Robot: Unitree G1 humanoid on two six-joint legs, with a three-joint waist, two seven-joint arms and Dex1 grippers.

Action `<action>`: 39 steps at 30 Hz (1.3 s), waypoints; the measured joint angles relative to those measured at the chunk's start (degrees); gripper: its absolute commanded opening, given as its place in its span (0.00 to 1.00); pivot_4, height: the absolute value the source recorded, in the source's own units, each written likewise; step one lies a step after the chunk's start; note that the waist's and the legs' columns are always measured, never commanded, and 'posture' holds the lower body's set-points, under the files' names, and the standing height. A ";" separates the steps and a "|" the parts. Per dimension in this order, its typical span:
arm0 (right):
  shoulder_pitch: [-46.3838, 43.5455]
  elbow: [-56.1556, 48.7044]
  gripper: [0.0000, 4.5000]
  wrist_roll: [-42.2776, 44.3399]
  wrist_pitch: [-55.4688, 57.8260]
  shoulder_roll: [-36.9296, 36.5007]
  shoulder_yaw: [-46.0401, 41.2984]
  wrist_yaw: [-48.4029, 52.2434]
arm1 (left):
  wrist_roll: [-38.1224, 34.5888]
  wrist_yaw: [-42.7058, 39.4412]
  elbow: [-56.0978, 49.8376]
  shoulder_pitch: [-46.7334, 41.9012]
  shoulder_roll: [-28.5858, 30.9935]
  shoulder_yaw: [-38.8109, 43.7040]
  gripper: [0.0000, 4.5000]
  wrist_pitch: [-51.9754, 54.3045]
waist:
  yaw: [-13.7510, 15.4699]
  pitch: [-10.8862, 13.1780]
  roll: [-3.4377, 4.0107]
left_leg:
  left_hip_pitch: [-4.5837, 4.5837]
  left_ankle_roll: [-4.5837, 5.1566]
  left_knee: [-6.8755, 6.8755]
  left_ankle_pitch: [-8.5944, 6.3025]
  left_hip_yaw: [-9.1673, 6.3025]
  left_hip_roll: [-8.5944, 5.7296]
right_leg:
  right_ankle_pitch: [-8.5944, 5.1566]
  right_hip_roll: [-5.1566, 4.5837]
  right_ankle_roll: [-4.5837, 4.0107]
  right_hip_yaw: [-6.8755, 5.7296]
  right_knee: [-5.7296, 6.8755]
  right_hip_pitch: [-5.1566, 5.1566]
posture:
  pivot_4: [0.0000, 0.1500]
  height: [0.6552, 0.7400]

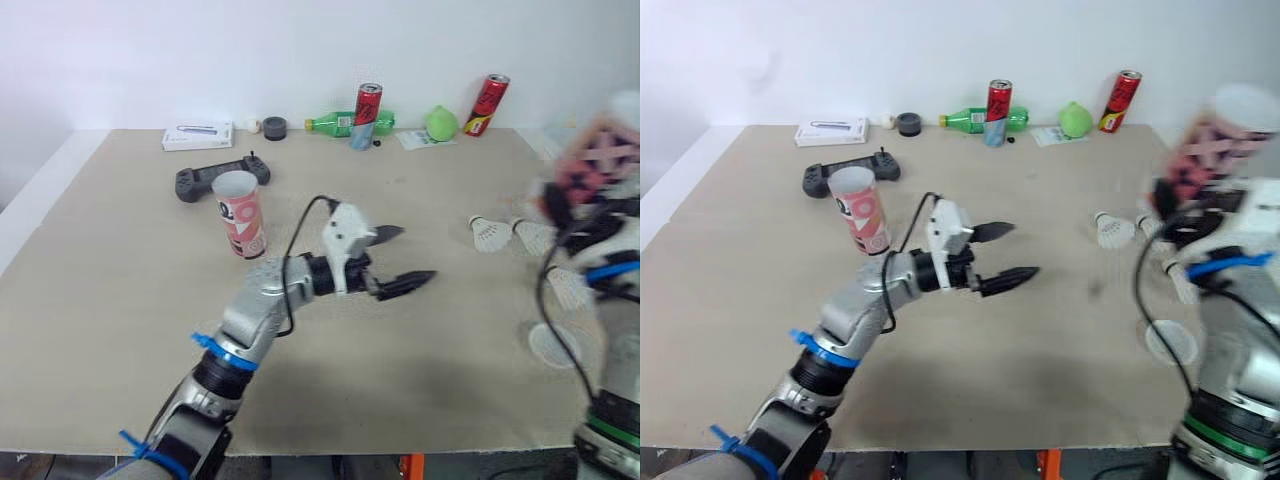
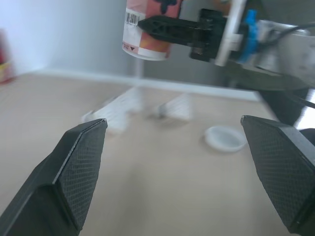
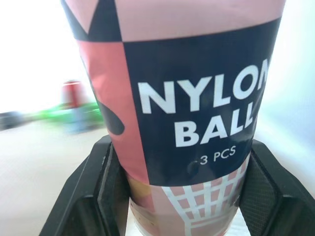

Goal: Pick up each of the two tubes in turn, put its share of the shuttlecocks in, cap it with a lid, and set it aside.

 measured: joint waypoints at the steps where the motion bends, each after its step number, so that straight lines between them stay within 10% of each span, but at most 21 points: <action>1: 1.37 2.70 0.60 -0.37 -0.98 -1.21 -2.56 -0.51 | 0.36 -0.65 0.75 -0.93 -0.92 -0.79 1.00 -0.65 | -0.11 -0.02 0.04 | 0.05 0.05 0.00 -0.03 0.08 -0.01 | -0.01 0.02 0.01 0.12 0.00 0.01 | 1.00 1.00; 20: 6.04 37.19 0.60 -3.47 -22.96 0.92 -3.05 -1.21 | 1.28 -0.62 -2.91 3.97 0.57 -1.65 1.00 2.14 | -1.26 -0.06 0.38 | 0.27 0.09 0.07 -0.02 0.10 -0.69 | 0.18 -0.08 0.62 1.04 -0.02 0.10 | 1.00 1.00; 24: 7.81 38.75 1.00 -3.76 -25.72 1.14 -2.34 -1.61 | 1.28 -0.07 -3.40 4.08 0.89 -1.63 1.00 2.45 | -1.25 -0.06 0.38 | 0.26 0.09 0.08 -0.02 0.08 -0.72 | 0.16 -0.08 0.64 1.08 -0.03 0.12 | 1.00 1.00; 39: 31.89 3.28 1.00 1.85 -21.29 17.07 -3.62 -10.45 | 1.08 0.72 -3.40 10.38 3.65 0.26 1.00 1.84 | -1.20 -0.16 0.55 | 0.18 0.09 0.04 -0.03 -0.29 -0.66 | -0.06 -0.10 0.37 1.00 -0.03 0.07 | 1.00 1.00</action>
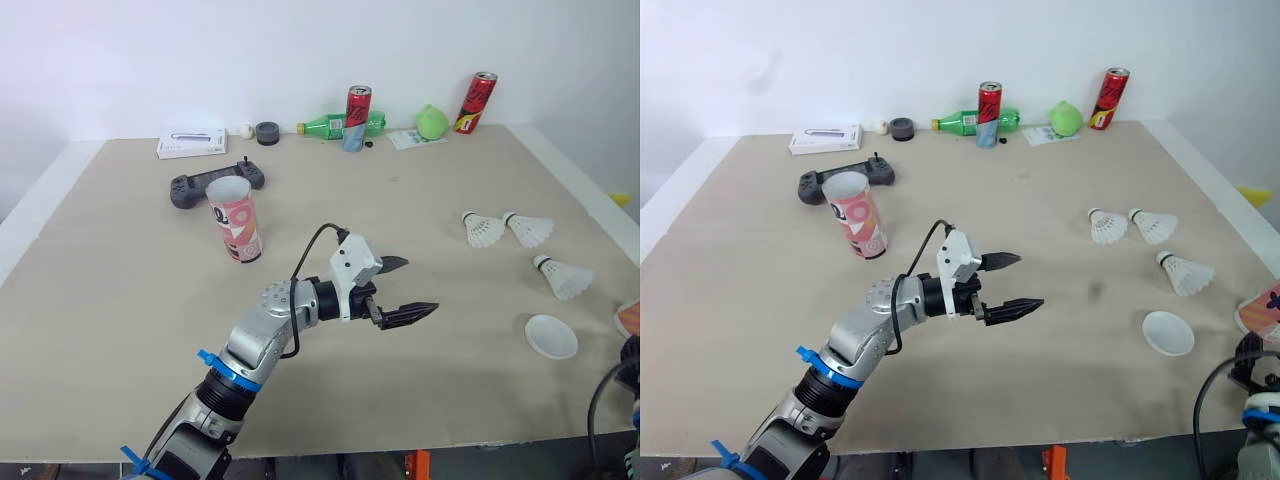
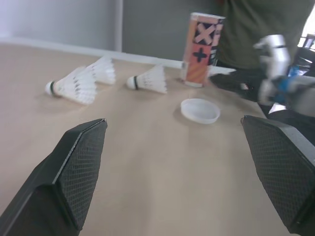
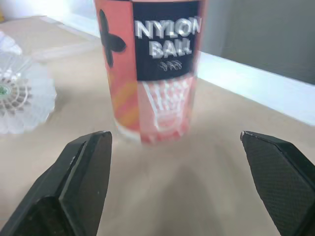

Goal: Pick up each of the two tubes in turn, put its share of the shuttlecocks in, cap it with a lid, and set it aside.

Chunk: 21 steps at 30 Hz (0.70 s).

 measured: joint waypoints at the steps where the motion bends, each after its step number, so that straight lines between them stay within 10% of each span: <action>1: 2.00 -3.38 1.00 0.54 1.02 1.34 0.22 -0.33 | 0.01 0.39 -0.08 0.73 0.34 0.28 1.00 -0.08 | -0.02 -0.03 0.04 | 0.01 0.00 0.00 0.00 -0.01 0.00 | 0.00 0.00 -0.01 0.02 0.00 0.00 | 1.00 1.00; 8: 9.67 -25.98 1.00 2.63 9.77 0.07 15.46 4.75 | 0.64 4.21 -3.88 9.15 4.35 3.81 1.00 -1.08 | -0.31 -0.08 0.14 | 0.14 0.00 0.02 0.01 -0.25 0.04 | 0.08 0.05 -0.12 0.10 0.01 -0.02 | 1.00 1.00; 21: -25.35 -26.98 1.00 13.65 27.29 -18.88 44.15 26.78 | 7.17 26.35 -13.04 23.54 2.75 17.79 1.00 -9.31 | 1.32 0.13 -0.76 | -0.18 -0.03 0.04 0.04 -0.56 -0.05 | 0.13 0.06 0.07 -0.27 -0.04 -0.02 | 1.00 1.00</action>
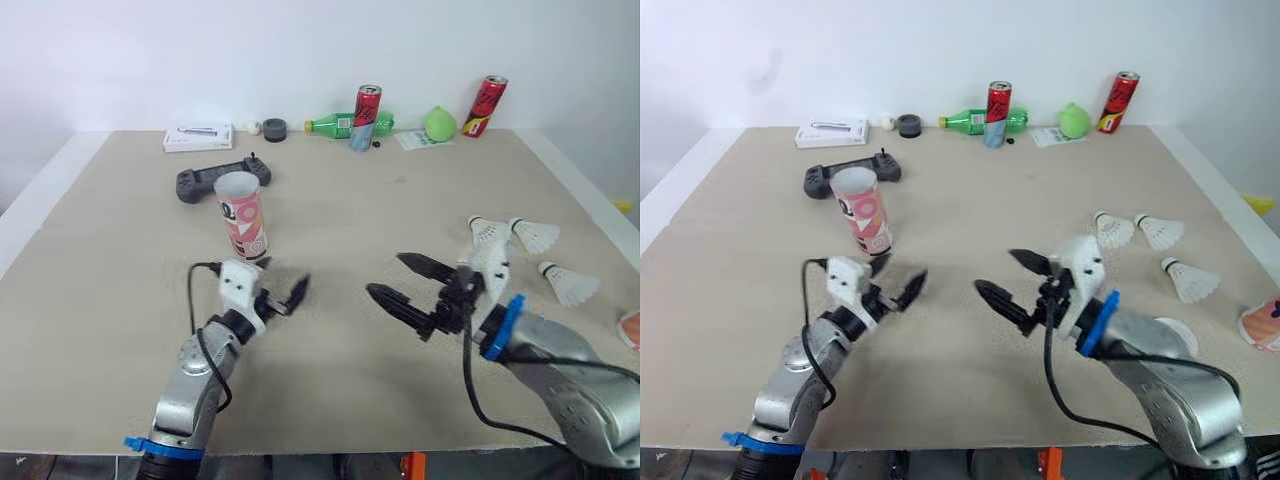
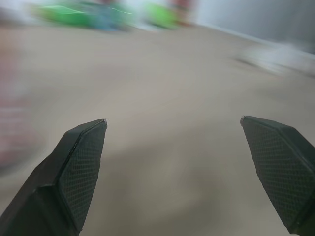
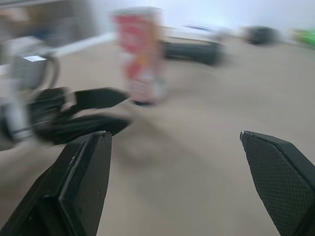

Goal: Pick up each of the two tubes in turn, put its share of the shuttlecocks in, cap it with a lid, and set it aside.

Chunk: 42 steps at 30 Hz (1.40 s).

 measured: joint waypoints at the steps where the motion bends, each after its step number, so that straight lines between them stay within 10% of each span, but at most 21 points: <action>1: -2.73 2.03 1.00 -1.26 -0.16 0.26 2.55 1.76 | 0.48 2.15 0.41 0.01 -0.73 1.16 1.00 -0.52 | 0.06 0.01 -0.03 | -0.03 -0.01 -0.01 -0.01 -0.04 0.00 | -0.01 -0.03 0.03 -0.03 -0.01 0.00 | 1.00 1.00; 32: -15.88 16.29 1.00 -15.75 -8.46 13.33 10.66 6.21 | 3.50 2.35 61.65 -39.94 3.76 8.98 1.00 -19.66 | -0.02 0.07 -0.18 | -0.11 -0.08 0.03 0.01 -0.20 0.01 | 0.16 0.17 -0.11 -0.27 0.00 -0.02 | 1.00 1.00; 38: -13.98 15.36 1.00 -16.08 -8.42 13.47 10.26 4.37 | 3.10 0.53 66.32 -41.55 3.19 10.19 0.60 -24.17 | 0.01 0.07 -0.18 | -0.13 -0.08 0.02 0.01 -0.20 0.01 | 0.17 0.16 -0.11 -0.30 0.00 -0.02 | 1.00 1.00; 42: -10.83 12.97 1.00 -17.74 -8.69 14.94 8.36 -0.45 | 3.36 -1.02 65.47 -40.69 3.46 9.80 0.56 -24.44 | 0.01 0.07 -0.18 | -0.14 -0.10 0.02 0.01 -0.21 0.01 | 0.16 0.15 -0.11 -0.31 0.00 -0.02 | 1.00 1.00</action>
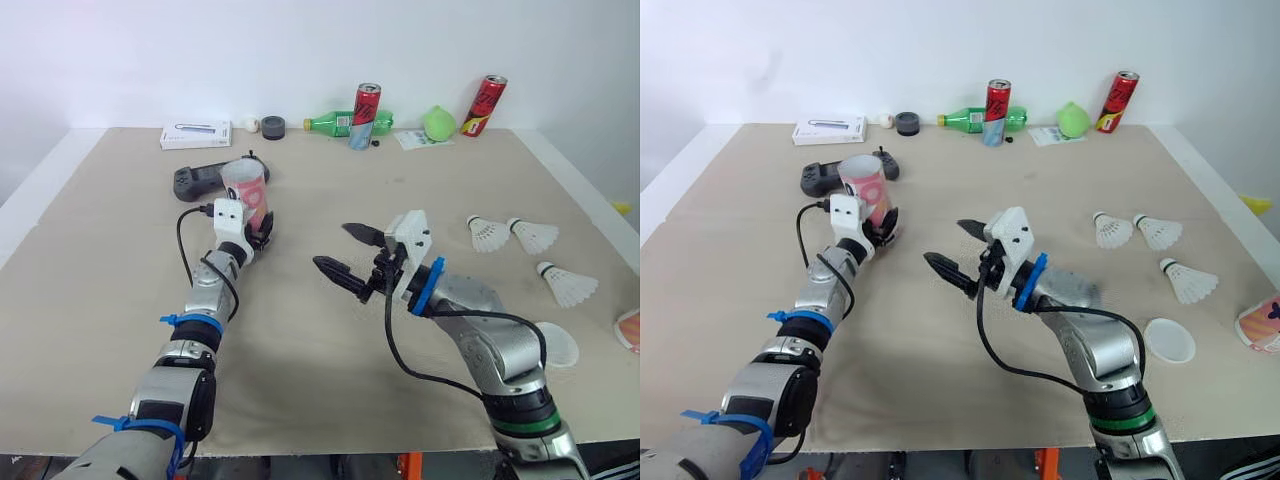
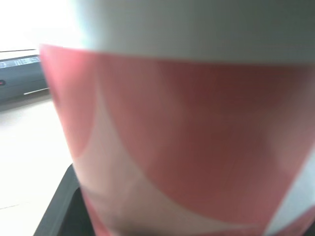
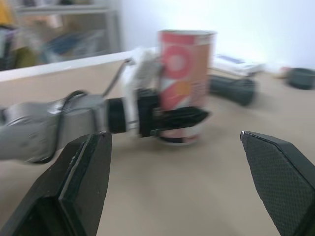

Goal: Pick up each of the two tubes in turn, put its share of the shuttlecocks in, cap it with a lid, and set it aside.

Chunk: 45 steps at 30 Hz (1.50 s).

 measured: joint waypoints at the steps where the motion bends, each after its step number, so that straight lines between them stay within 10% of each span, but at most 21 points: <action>1: 0.92 -0.27 1.00 -1.24 -0.71 0.16 -0.46 -1.56 | 0.15 -0.72 -1.07 0.62 0.20 -0.28 0.56 0.33 | 0.00 0.00 0.00 | 0.00 0.00 0.00 0.00 0.00 0.00 | 0.00 -0.01 0.00 0.02 0.00 -0.02 | 1.00 1.00; 12: 8.90 10.53 1.00 -19.03 -5.95 2.24 -14.56 -26.89 | 11.27 -27.17 -35.95 2.38 24.45 -18.86 0.56 22.14 | -0.28 -0.04 0.08 | 0.22 -0.52 -0.12 0.21 0.29 0.06 | 0.01 0.01 -0.09 0.15 0.10 0.00 | 1.00 1.00; 26: -14.47 54.80 1.00 -18.10 -20.26 0.26 -18.61 -24.42 | 14.99 -45.01 -50.78 0.81 30.94 -29.58 0.56 42.32 | -1.60 0.05 0.16 | 0.17 -0.34 -0.44 0.20 0.35 0.09 | -0.06 0.12 -0.29 0.28 0.09 -0.15 | 1.00 1.00; 31: -21.76 69.04 0.69 -18.53 -25.90 -0.79 -18.57 -23.94 | 15.43 -44.93 -51.36 1.28 30.88 -29.98 0.56 43.16 | -1.63 0.06 0.17 | 0.20 -0.34 -0.47 0.20 0.39 0.09 | -0.05 0.11 -0.31 0.34 0.10 -0.15 | 1.00 1.00; 38: -25.39 77.76 0.01 -19.02 -32.29 -1.79 -18.43 -22.76 | 15.22 -44.46 -52.65 2.77 29.95 -29.97 0.56 44.75 | -1.63 0.06 0.18 | 0.21 -0.34 -0.46 0.20 0.40 0.06 | -0.04 0.06 -0.31 0.35 0.10 -0.14 | 1.00 1.00; 45: -15.66 57.79 0.01 -12.67 -30.99 -3.36 -15.52 -3.86 | 15.05 -44.10 -53.22 3.13 29.37 -29.82 0.56 45.47 | -1.52 0.04 0.23 | 0.18 -0.31 -0.45 0.17 0.32 0.05 | -0.05 0.07 -0.28 0.32 0.13 -0.12 | 1.00 1.00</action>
